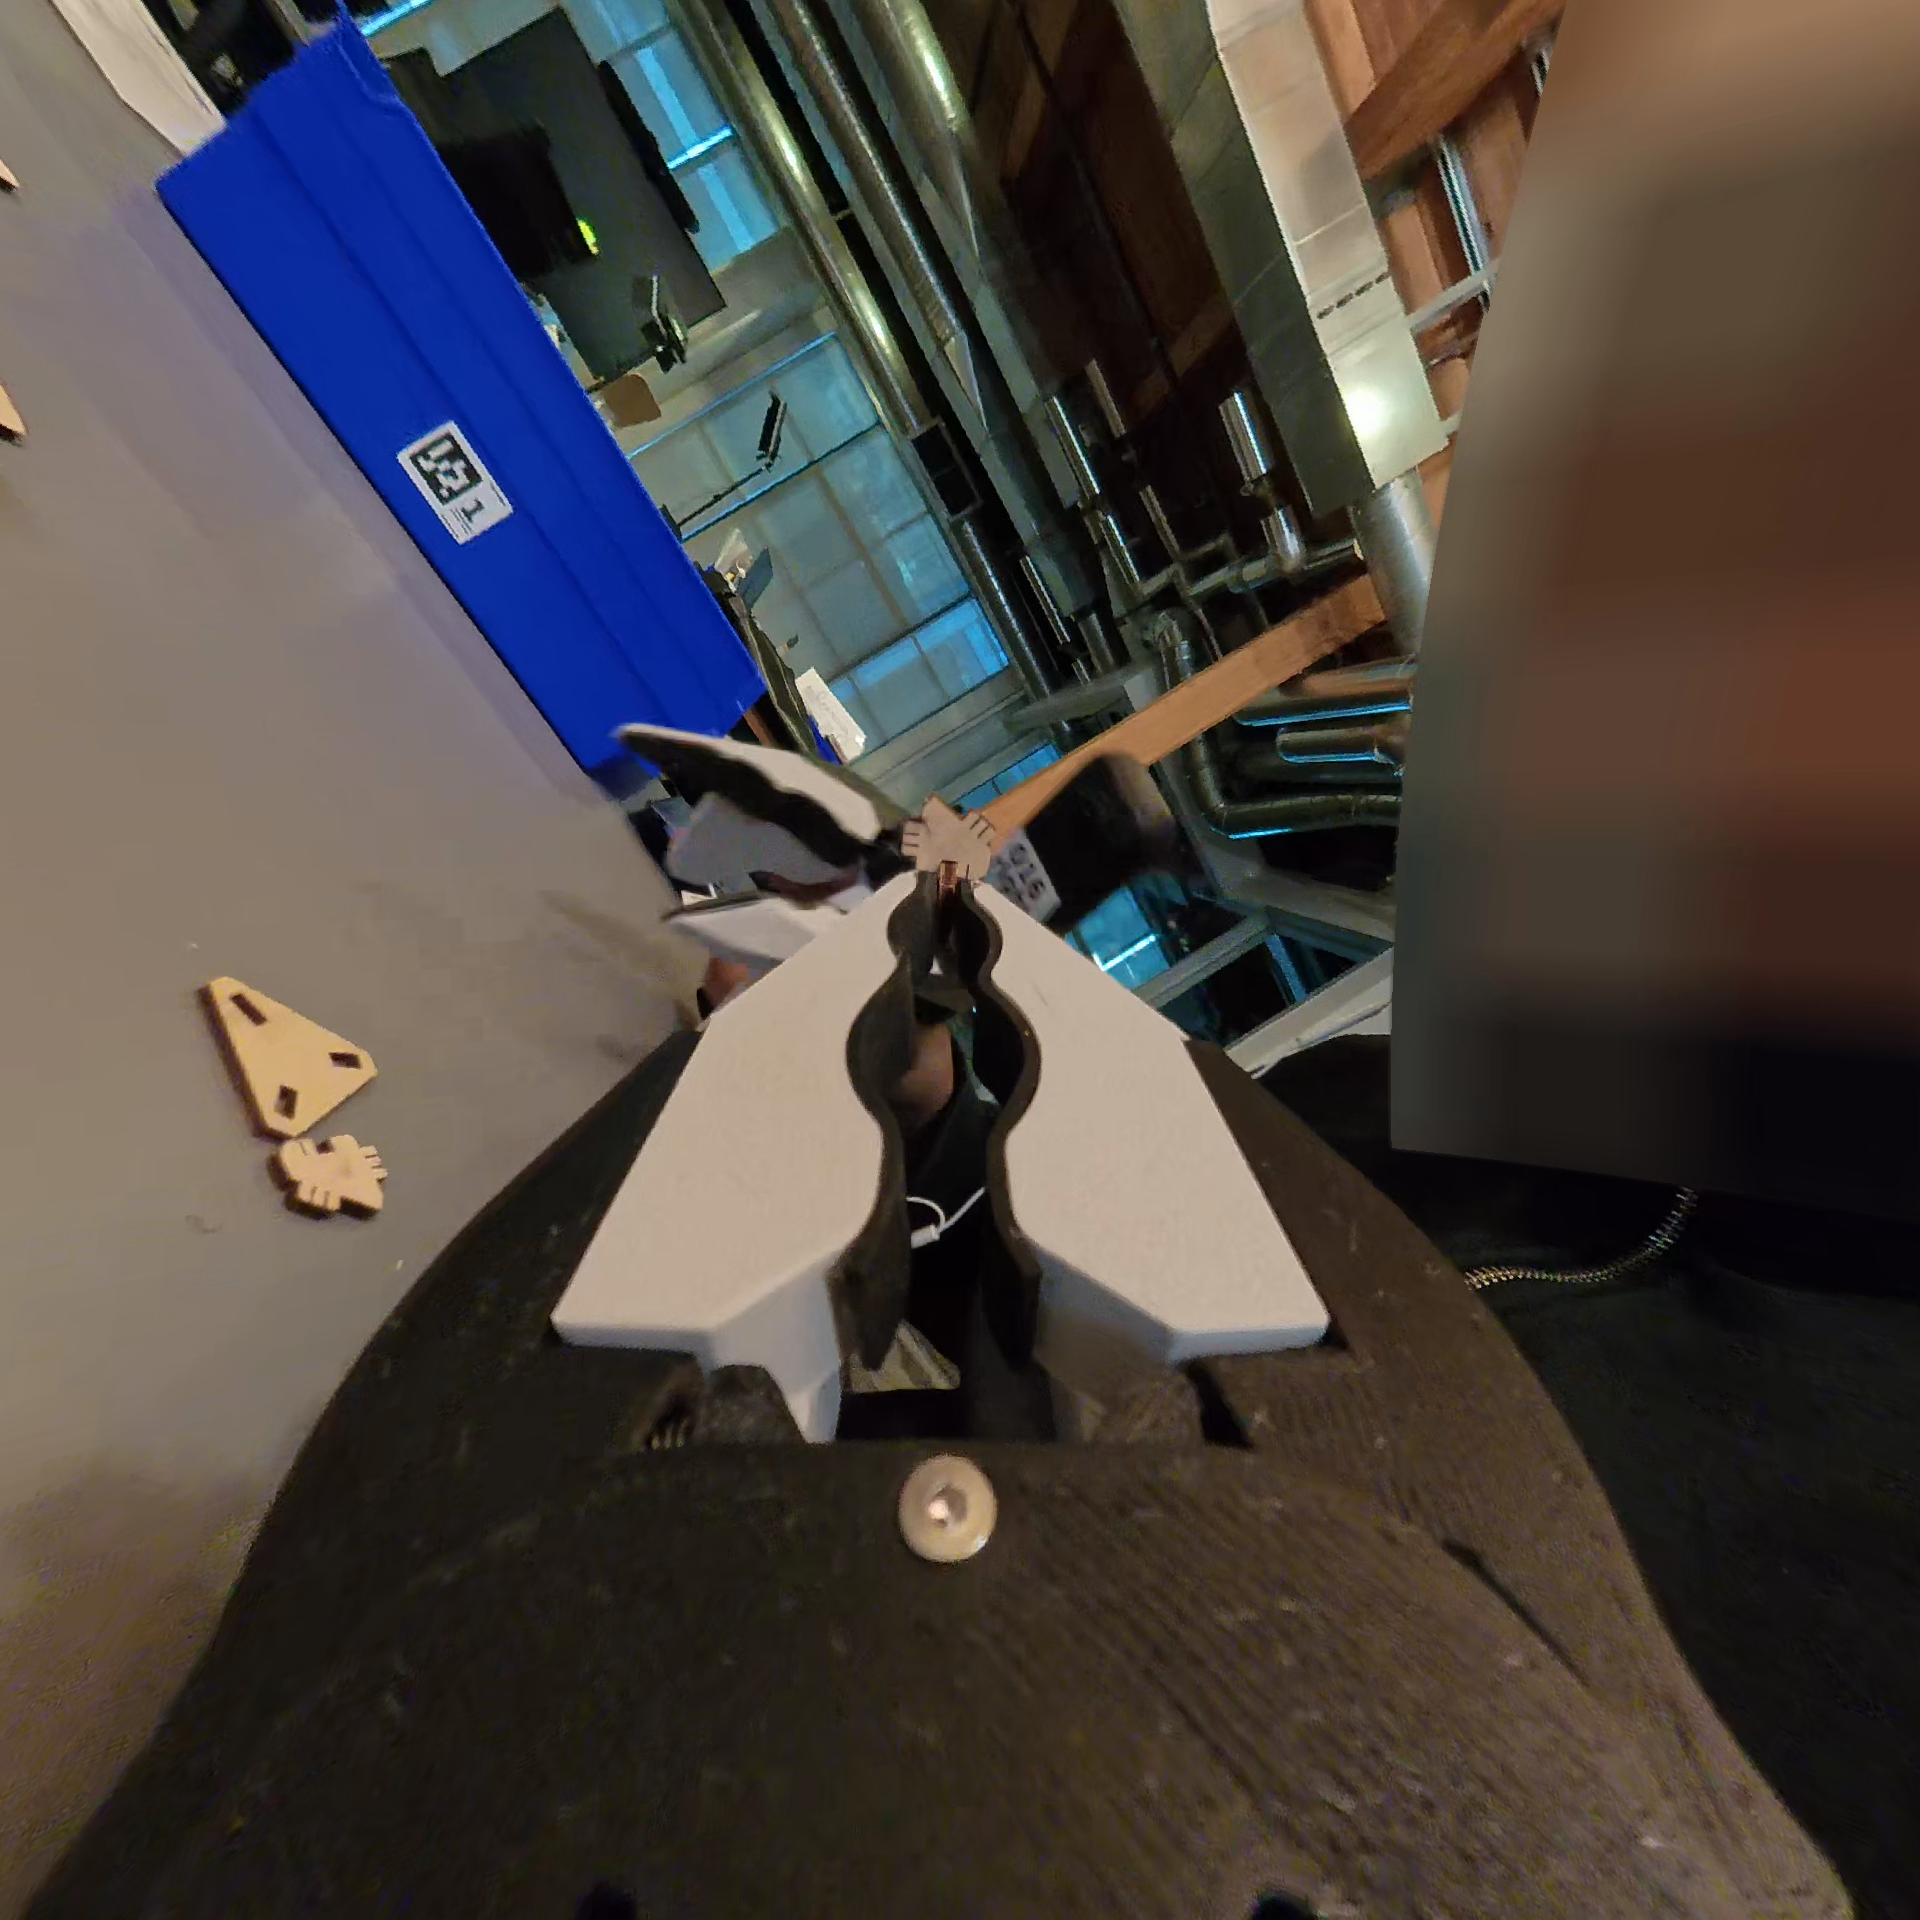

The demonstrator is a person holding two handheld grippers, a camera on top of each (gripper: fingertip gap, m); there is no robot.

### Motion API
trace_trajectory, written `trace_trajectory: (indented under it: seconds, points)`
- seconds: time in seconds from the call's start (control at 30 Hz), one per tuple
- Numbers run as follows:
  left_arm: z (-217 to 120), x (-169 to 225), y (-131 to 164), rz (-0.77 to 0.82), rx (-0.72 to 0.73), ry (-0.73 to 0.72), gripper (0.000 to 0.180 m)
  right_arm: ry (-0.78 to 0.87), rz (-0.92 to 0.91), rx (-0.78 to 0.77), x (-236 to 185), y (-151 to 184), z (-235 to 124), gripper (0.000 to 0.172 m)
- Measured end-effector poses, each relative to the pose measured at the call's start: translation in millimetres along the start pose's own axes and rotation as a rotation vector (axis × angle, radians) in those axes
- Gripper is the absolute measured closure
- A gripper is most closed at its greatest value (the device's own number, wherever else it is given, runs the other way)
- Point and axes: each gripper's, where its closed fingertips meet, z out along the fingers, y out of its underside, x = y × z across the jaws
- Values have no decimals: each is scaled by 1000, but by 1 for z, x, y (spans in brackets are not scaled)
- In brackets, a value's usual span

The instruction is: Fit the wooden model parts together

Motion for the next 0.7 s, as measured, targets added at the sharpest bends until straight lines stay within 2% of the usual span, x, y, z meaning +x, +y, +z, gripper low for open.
trace_trajectory:
  seconds: [0.07,0.17,0.4,0.57,0.7]
  points:
    - [-2,-1,-2,18,4,-10,180,-29,101,-142,8,22,12,112]
    - [-5,0,-3,42,8,-21,180,-7,127,-243,23,35,29,107]
    - [-6,7,-6,71,2,-23,180,80,82,-349,61,46,61,76]
    - [-4,11,-2,168,-39,-56,180,-9,215,-369,62,50,64,73]
    - [1,13,1,154,-55,-39,180,7,167,-384,61,53,63,65]
